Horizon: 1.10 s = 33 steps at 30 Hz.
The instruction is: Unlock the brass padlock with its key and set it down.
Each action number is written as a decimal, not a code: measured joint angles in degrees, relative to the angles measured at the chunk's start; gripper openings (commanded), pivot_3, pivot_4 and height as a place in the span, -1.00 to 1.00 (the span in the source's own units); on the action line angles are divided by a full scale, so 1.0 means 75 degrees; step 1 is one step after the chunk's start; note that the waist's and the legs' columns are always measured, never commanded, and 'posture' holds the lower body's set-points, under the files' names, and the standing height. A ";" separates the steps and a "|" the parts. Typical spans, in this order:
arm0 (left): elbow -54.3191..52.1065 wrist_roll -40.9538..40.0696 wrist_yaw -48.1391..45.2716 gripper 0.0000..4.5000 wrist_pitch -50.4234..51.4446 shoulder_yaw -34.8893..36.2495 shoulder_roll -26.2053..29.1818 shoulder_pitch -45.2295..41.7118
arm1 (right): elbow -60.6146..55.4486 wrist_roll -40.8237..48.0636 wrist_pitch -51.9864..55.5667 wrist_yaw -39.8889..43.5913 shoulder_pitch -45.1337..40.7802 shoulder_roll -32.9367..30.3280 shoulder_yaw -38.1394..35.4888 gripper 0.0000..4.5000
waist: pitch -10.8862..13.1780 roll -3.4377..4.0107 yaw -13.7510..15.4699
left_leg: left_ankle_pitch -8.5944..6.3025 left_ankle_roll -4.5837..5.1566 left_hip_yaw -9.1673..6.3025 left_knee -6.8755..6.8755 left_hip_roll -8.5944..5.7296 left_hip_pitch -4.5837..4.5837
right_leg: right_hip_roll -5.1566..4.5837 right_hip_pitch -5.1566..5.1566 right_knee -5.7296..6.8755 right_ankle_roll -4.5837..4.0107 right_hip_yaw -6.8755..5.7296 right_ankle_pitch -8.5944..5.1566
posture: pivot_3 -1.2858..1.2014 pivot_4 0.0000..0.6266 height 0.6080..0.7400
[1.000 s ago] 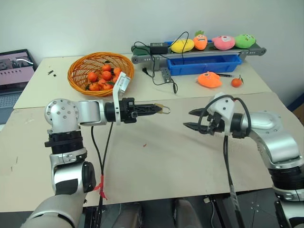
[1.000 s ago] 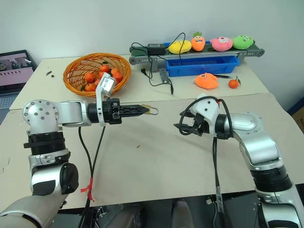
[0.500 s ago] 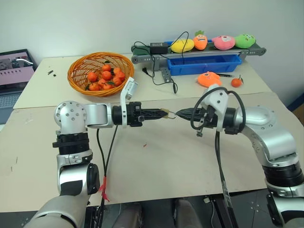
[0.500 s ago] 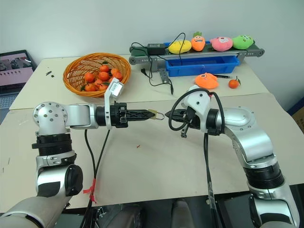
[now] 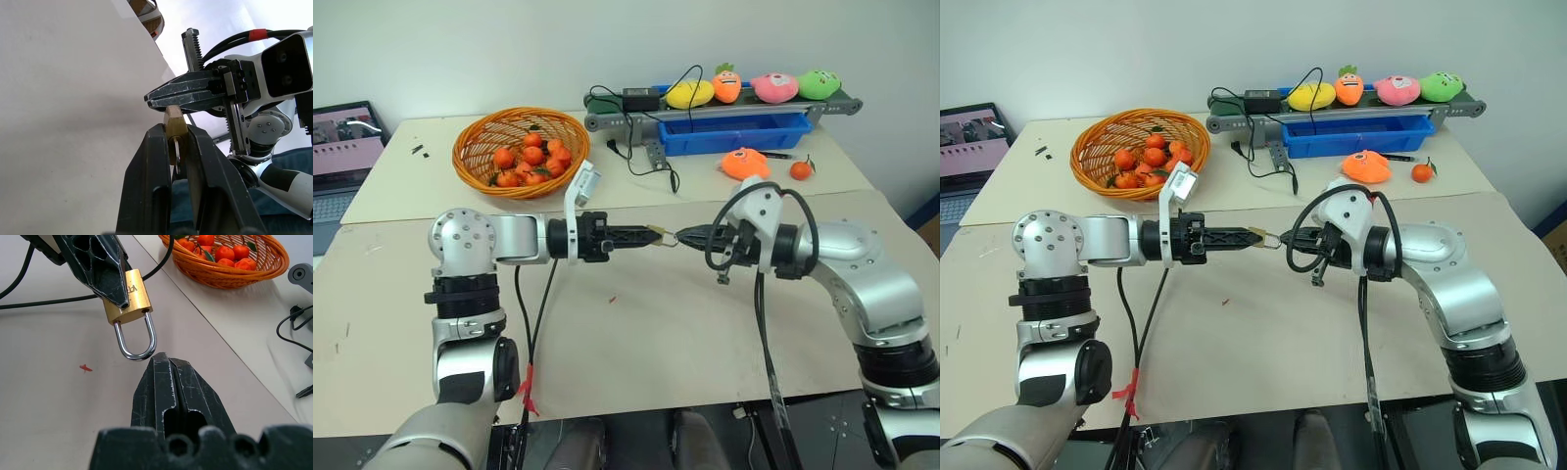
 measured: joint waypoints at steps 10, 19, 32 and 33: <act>0.0000 0.0112 -0.0185 -0.99 -0.0053 -0.0246 0.0024 0.0007 | -0.0021 0.0244 0.0075 0.0129 -0.0029 -0.0054 -0.0040 -0.97 | 0.0000 0.0000 -0.0001 | 0.0000 0.0000 0.0000 0.0000 0.0000 0.0000 | 0.0000 0.0000 0.0000 0.0000 0.0000 0.0000 | 0.03 -0.52 1.00; 0.0000 0.0273 -0.0329 -0.99 -0.0187 -0.0342 0.0057 0.0014 | -0.0169 0.0613 0.0381 0.0150 -0.0095 -0.0295 -0.0082 -0.97 | 0.0000 0.0000 0.0002 | 0.0000 0.0000 0.0000 0.0000 0.0000 0.0000 | 0.0000 0.0000 -0.0001 0.0000 0.0000 0.0000 | 0.03 -0.52 1.00; -0.0073 0.0432 -0.0578 -0.99 -0.0367 -0.0577 0.0222 0.0179 | -0.0372 0.0919 0.0679 0.0144 -0.0102 -0.0510 -0.0087 -0.97 | 0.0000 0.0000 0.0002 | 0.0000 0.0000 0.0000 0.0000 0.0000 0.0000 | 0.0000 0.0001 -0.0001 0.0000 0.0000 0.0000 | 0.03 -0.52 1.00; -0.0088 0.0458 -0.0616 -0.99 -0.0388 -0.0626 0.0251 0.0200 | -0.0382 0.0930 0.0704 0.0144 -0.0102 -0.0521 -0.0087 -0.97 | 0.0000 0.0000 0.0003 | 0.0000 0.0000 0.0000 0.0000 0.0000 0.0000 | 0.0000 0.0000 -0.0001 0.0000 0.0000 0.0000 | 0.03 -0.52 1.00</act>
